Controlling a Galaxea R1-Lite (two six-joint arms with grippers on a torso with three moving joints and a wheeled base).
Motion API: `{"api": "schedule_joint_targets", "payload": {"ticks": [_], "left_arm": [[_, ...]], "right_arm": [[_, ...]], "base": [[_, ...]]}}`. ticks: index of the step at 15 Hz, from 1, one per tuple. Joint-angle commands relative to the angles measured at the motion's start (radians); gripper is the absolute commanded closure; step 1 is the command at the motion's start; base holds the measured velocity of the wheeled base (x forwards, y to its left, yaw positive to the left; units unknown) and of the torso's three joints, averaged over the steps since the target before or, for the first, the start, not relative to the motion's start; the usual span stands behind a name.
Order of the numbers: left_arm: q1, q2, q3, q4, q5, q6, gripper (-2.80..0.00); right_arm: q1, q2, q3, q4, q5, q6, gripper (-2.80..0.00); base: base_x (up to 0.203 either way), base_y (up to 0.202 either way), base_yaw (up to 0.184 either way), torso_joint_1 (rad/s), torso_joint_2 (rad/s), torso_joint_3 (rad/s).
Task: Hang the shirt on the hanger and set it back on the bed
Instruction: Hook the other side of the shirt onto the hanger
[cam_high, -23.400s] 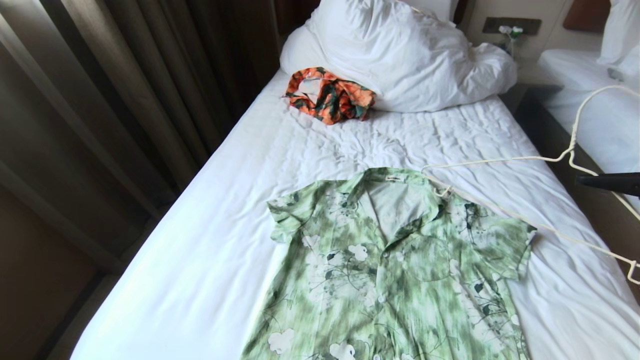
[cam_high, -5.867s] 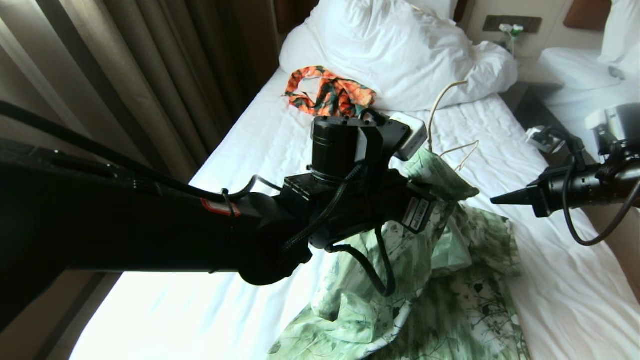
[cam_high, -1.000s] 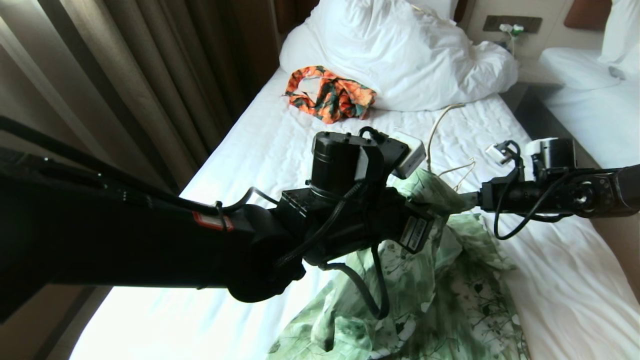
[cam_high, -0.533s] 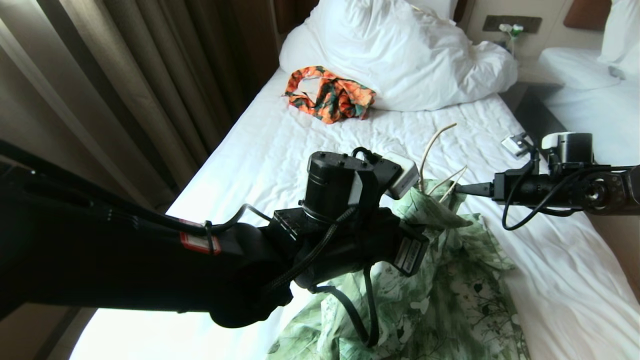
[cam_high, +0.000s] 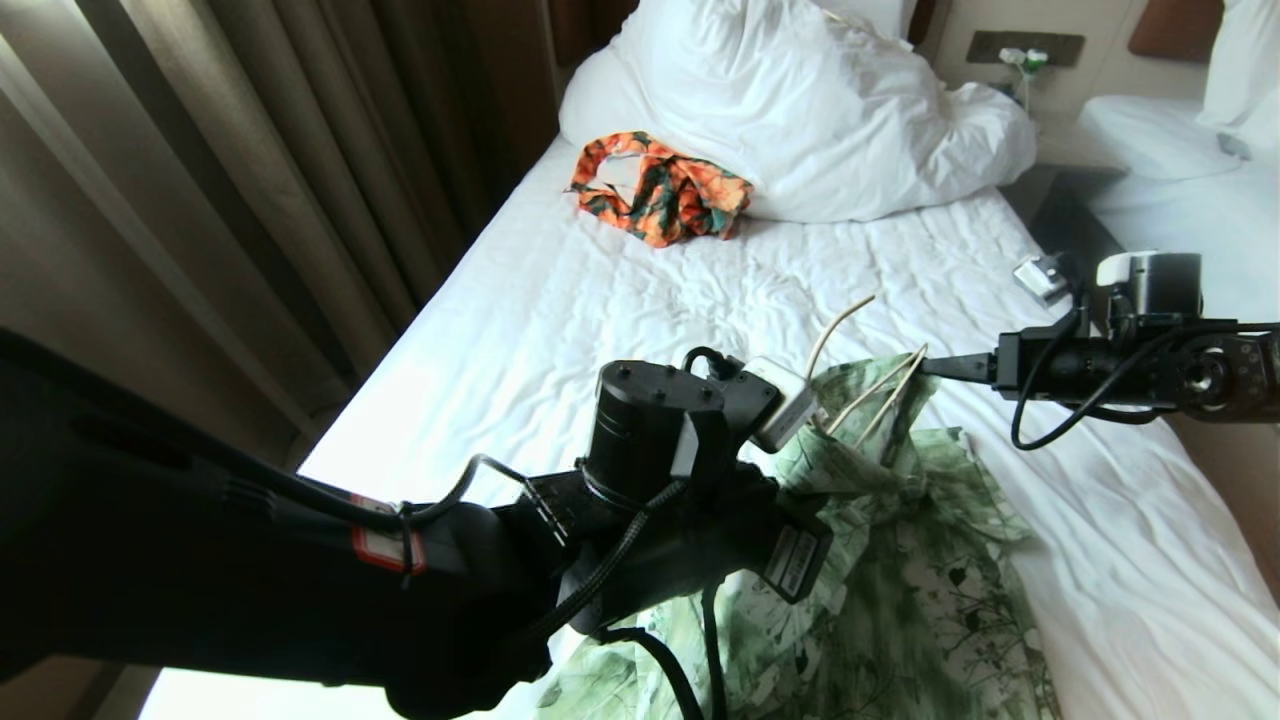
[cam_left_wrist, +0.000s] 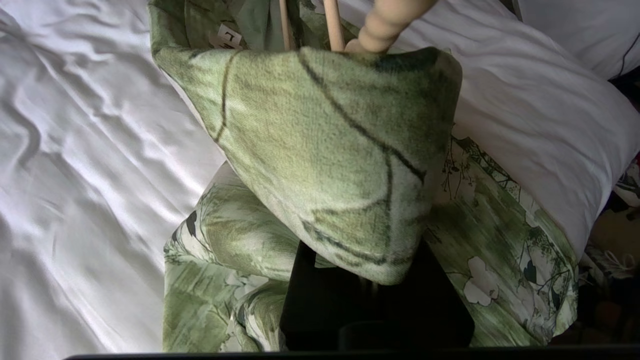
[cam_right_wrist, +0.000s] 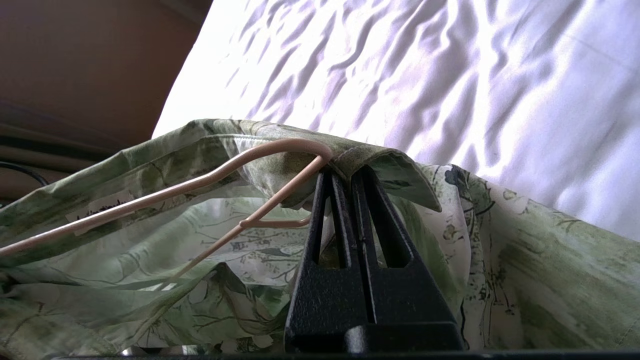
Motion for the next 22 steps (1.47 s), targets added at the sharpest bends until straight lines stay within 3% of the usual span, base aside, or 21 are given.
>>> {"api": "schedule_joint_targets", "payload": {"ticks": [1,14,22], "left_arm": [[-0.002,-0.011,0.011,-0.001,0.010,0.001,0.00],[0.006,-0.094,0.097,0.012,0.071,0.012,0.00],[-0.011,-0.087,0.018,0.061,0.093,0.038,0.00]], "right_arm": [[-0.004,-0.012,-0.004,-0.004,0.006,0.009,0.00],[-0.001,-0.082,0.004,0.027,0.009,0.012,0.00],[0.013,-0.216,0.022,0.121,0.059,0.011,0.00]], "base": [[0.000,0.000,0.000,0.000,0.00,0.000],[0.000,0.000,0.000,0.000,0.00,0.000],[0.000,0.000,0.000,0.000,0.00,0.000]]}}
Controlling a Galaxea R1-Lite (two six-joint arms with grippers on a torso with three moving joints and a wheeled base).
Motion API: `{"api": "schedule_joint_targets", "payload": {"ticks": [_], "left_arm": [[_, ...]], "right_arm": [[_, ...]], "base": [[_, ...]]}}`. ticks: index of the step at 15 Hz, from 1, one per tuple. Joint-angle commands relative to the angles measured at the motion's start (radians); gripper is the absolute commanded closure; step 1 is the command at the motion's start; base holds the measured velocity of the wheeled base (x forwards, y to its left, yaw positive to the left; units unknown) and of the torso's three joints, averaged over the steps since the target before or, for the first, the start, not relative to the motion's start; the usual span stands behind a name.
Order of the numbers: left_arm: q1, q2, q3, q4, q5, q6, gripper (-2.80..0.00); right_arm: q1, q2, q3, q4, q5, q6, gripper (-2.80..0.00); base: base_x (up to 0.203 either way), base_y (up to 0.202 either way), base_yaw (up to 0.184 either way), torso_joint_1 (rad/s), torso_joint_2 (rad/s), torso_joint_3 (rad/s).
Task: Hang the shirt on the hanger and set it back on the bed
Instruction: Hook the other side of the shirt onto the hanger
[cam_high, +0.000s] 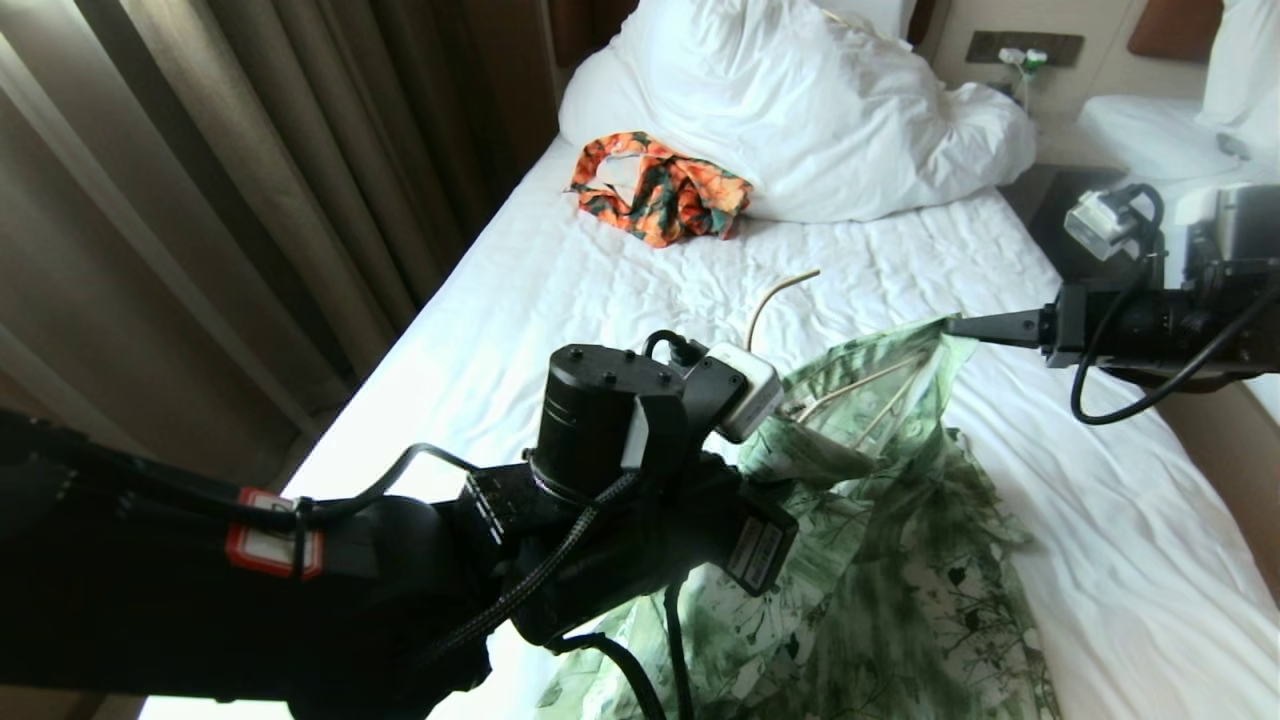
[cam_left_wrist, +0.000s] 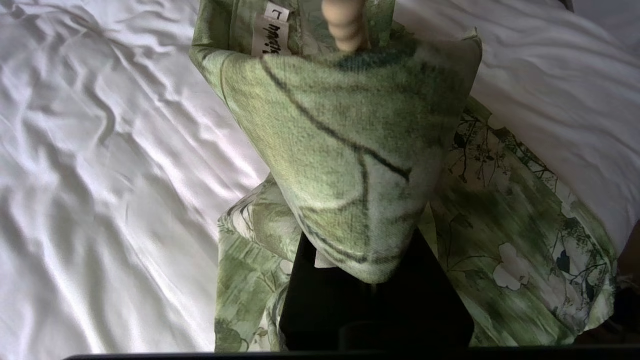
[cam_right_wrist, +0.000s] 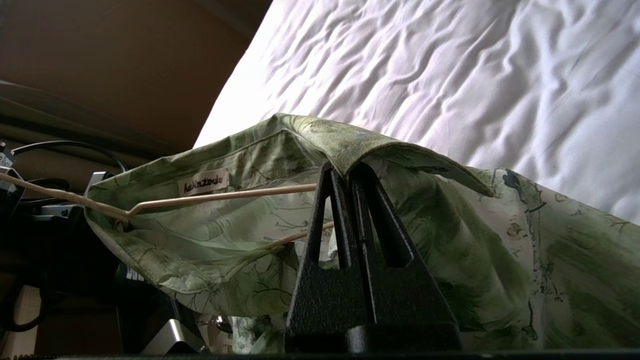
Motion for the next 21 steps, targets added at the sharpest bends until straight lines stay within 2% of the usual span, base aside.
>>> {"api": "schedule_joint_targets", "payload": {"ticks": [1,5,7,12,15,21], "left_arm": [[-0.034,0.004,-0.035,0.009,0.000,-0.002,0.00],[-0.124,0.036,-0.092,0.050,-0.001,-0.015,0.00],[-0.141,0.061,-0.104,0.050,-0.001,-0.023,0.00],[-0.123,0.040,-0.023,0.045,0.000,-0.032,0.00],[-0.129,0.064,-0.056,0.042,-0.001,-0.033,0.00],[-0.140,0.156,-0.095,-0.082,-0.004,-0.050,0.00]], "right_arm": [[0.001,-0.034,0.013,-0.005,0.008,0.000,0.00],[-0.007,-0.053,0.014,-0.006,0.009,0.000,0.00],[-0.008,-0.068,0.015,-0.006,0.009,0.000,0.00],[-0.008,-0.094,0.029,-0.006,0.012,0.000,0.00],[0.005,-0.124,0.053,-0.006,0.043,0.000,0.00],[0.039,-0.207,0.096,-0.006,0.049,0.000,0.00]], "base": [[0.000,0.000,0.000,0.000,0.00,0.000],[0.000,0.000,0.000,0.000,0.00,0.000],[0.000,0.000,0.000,0.000,0.00,0.000],[0.000,0.000,0.000,0.000,0.00,0.000],[0.000,0.000,0.000,0.000,0.00,0.000],[0.000,0.000,0.000,0.000,0.00,0.000]]}}
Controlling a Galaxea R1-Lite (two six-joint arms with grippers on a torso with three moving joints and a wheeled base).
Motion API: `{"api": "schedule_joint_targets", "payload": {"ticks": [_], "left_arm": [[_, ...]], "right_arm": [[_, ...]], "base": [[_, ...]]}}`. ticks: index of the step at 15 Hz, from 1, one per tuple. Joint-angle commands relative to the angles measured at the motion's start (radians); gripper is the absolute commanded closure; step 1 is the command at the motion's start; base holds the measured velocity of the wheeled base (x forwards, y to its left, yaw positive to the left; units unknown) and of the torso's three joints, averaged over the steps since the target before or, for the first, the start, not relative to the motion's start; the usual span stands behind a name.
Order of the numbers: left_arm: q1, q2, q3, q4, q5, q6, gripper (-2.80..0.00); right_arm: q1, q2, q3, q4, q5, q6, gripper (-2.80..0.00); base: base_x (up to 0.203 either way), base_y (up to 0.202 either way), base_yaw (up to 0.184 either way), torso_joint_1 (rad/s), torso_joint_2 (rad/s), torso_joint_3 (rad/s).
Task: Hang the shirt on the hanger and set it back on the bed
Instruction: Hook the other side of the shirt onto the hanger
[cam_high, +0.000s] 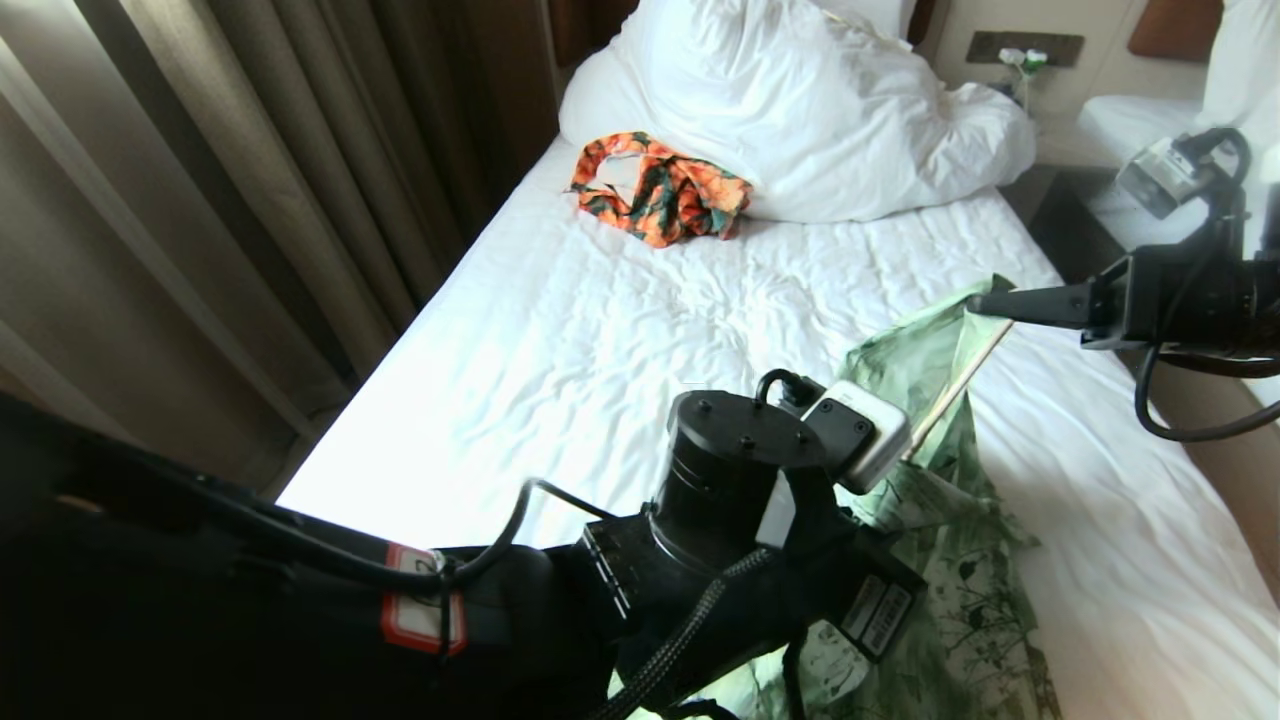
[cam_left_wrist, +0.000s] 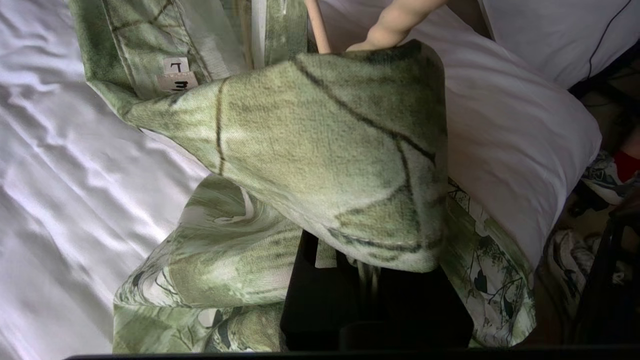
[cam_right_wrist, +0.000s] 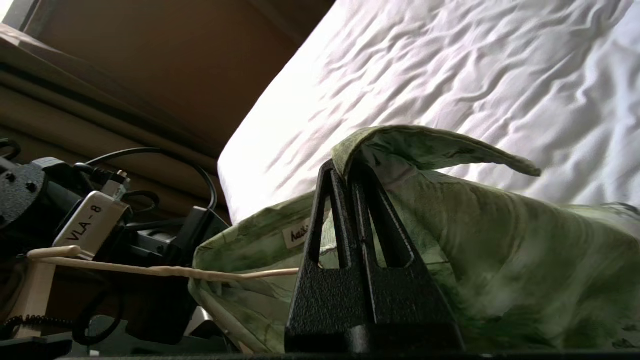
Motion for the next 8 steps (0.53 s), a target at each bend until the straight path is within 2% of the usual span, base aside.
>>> {"api": "schedule_joint_targets", "payload": {"ticks": [1,4,8], "left_arm": [[-0.007,0.053,-0.025,-0.025,0.000,-0.009,0.00],[-0.001,0.101,-0.091,-0.109,0.005,-0.021,0.00],[0.001,0.120,-0.163,-0.120,0.008,-0.018,0.00]], "right_arm": [[0.002,-0.035,0.011,-0.001,0.011,0.002,0.00],[0.007,-0.080,0.027,0.005,0.053,0.002,0.00],[0.009,-0.162,0.060,0.007,0.065,0.002,0.00]], "base": [[0.000,0.000,0.000,0.000,0.00,0.000],[0.000,0.000,0.000,0.000,0.00,0.000],[0.000,0.000,0.000,0.000,0.00,0.000]]}}
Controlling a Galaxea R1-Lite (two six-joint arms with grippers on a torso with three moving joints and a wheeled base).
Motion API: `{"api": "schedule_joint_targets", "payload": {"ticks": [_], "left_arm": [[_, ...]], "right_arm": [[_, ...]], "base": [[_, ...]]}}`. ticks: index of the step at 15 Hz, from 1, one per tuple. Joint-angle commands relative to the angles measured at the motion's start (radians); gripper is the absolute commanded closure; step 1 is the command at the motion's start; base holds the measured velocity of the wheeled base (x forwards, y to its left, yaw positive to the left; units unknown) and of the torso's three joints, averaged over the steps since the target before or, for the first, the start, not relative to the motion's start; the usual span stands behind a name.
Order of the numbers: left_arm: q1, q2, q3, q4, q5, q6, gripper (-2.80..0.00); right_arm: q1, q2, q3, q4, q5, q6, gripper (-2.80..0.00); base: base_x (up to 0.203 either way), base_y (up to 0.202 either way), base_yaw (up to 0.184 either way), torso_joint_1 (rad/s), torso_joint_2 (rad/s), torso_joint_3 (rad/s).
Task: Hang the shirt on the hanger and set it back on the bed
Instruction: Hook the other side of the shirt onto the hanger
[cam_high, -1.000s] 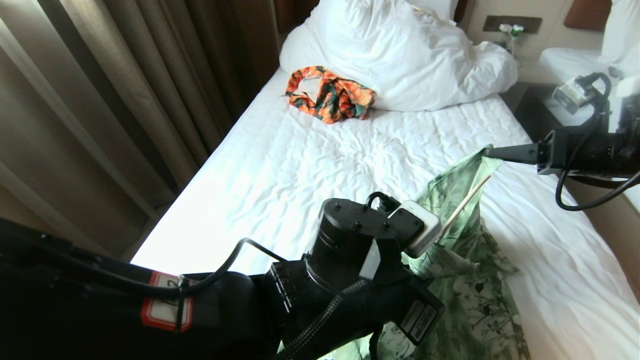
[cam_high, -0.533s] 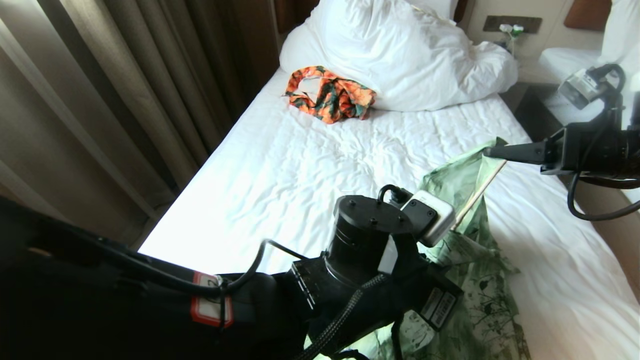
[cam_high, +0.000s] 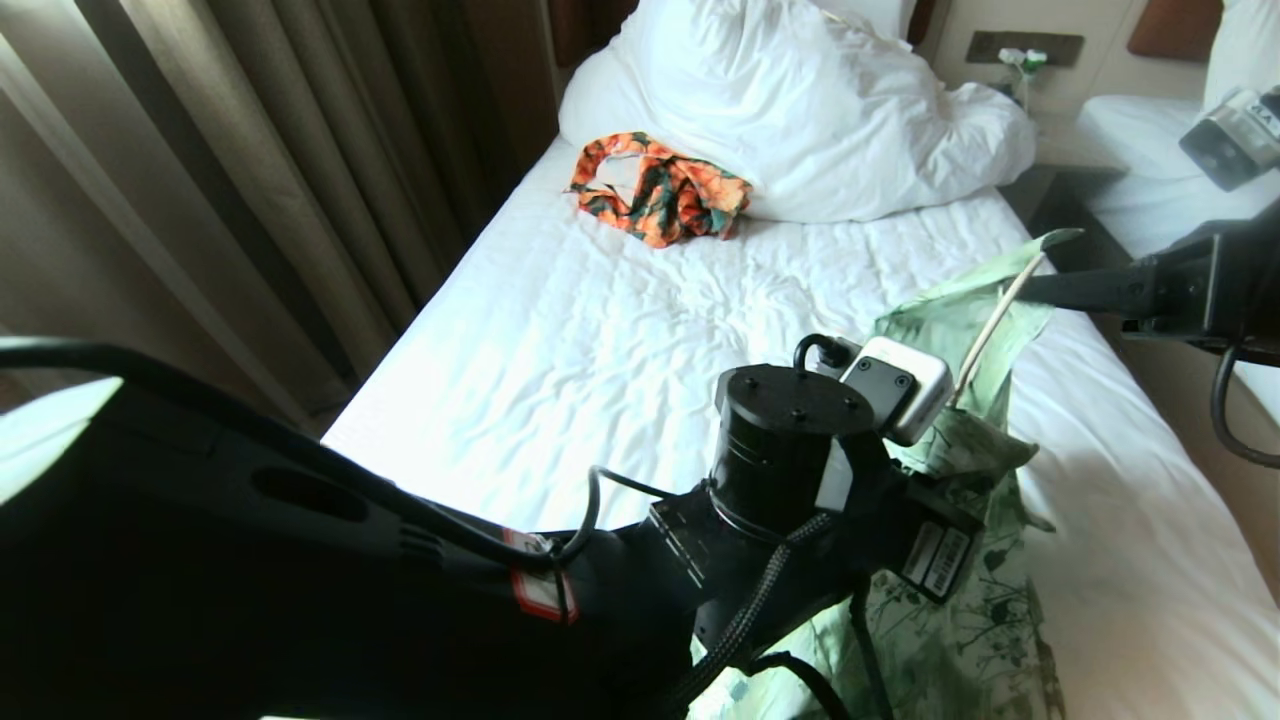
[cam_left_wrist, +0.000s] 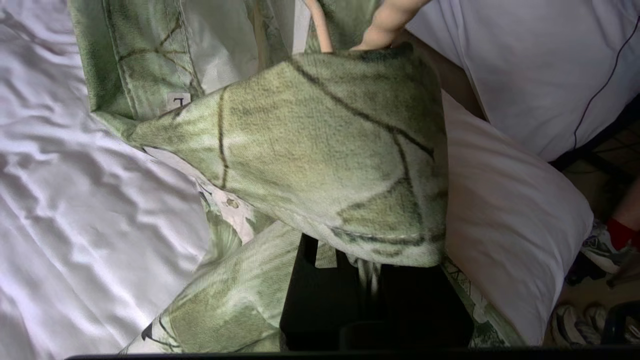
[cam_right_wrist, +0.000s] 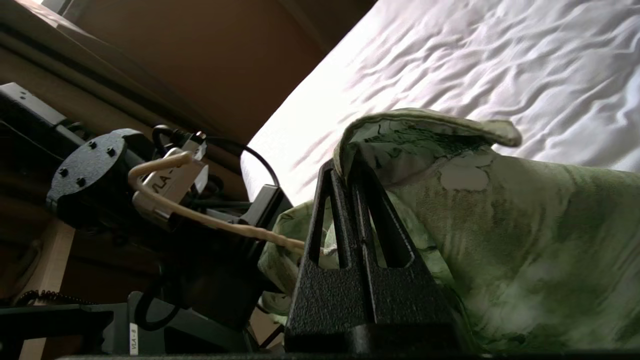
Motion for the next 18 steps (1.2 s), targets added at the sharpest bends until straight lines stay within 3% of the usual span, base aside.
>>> {"api": "schedule_joint_targets", "payload": {"ticks": [1,11,13,18], "left_arm": [[0.001,0.009,-0.038,-0.005,0.002,0.001,0.00],[-0.061,-0.128,-0.097,0.064,0.004,0.007,0.00],[-0.065,-0.164,-0.127,0.139,0.005,0.007,0.00],[-0.062,-0.195,-0.146,0.154,0.003,0.014,0.00]], "right_arm": [[0.003,-0.061,0.018,-0.001,0.015,0.001,0.00],[0.026,-0.233,0.111,-0.009,0.035,-0.050,0.00],[0.029,-0.279,0.107,-0.008,0.036,-0.049,0.00],[0.050,-0.327,0.037,0.005,0.031,0.038,0.00]], "base": [[0.000,0.000,0.000,0.000,0.00,0.000],[0.000,0.000,0.000,0.000,0.00,0.000],[0.000,0.000,0.000,0.000,0.00,0.000],[0.000,0.000,0.000,0.000,0.00,0.000]]}}
